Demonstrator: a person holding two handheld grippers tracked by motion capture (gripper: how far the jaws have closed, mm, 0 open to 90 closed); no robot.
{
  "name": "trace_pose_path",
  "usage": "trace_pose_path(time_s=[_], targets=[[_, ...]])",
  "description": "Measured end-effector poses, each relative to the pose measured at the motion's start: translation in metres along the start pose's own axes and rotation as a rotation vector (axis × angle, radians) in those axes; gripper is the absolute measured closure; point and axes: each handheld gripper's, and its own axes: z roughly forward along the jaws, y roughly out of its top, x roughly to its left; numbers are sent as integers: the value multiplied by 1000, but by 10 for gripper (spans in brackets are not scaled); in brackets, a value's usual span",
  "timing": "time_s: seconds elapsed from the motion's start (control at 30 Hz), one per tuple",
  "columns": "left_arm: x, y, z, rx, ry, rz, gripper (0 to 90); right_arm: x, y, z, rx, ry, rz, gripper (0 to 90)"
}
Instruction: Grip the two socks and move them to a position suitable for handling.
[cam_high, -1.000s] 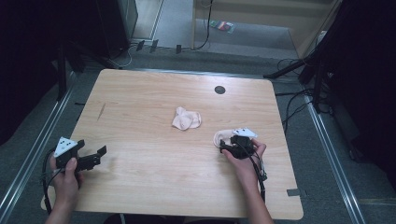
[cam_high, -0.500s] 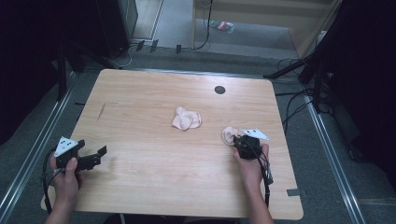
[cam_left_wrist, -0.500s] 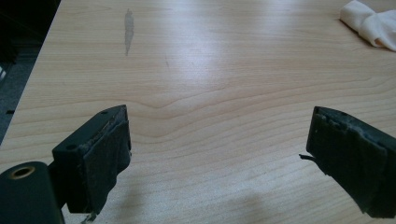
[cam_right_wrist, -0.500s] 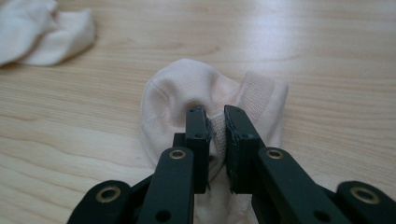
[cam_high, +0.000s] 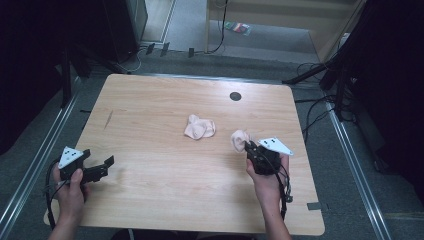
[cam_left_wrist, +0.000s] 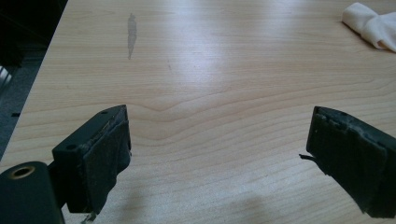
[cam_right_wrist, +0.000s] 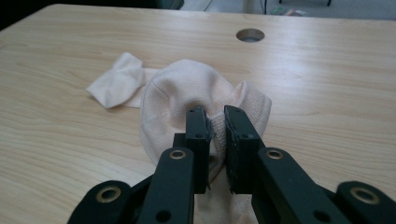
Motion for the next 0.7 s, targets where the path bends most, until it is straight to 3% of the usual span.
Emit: trace_pose_path(time_s=[0.23,0.37,0.5,0.7], targets=[[-6,1,0,0,15,30,70,27,3,-16,-27,60,-24,816],[-14,4,-3,-21,-14,25,70,36,2,-20,-17,94,-6,816],[-27,9,-9,-49,-36,43,70,56,0,-26,-16,135,-27,816],[-59,15,-14,-70,-104,76,70,81,-5,-27,-2,187,-48,816]])
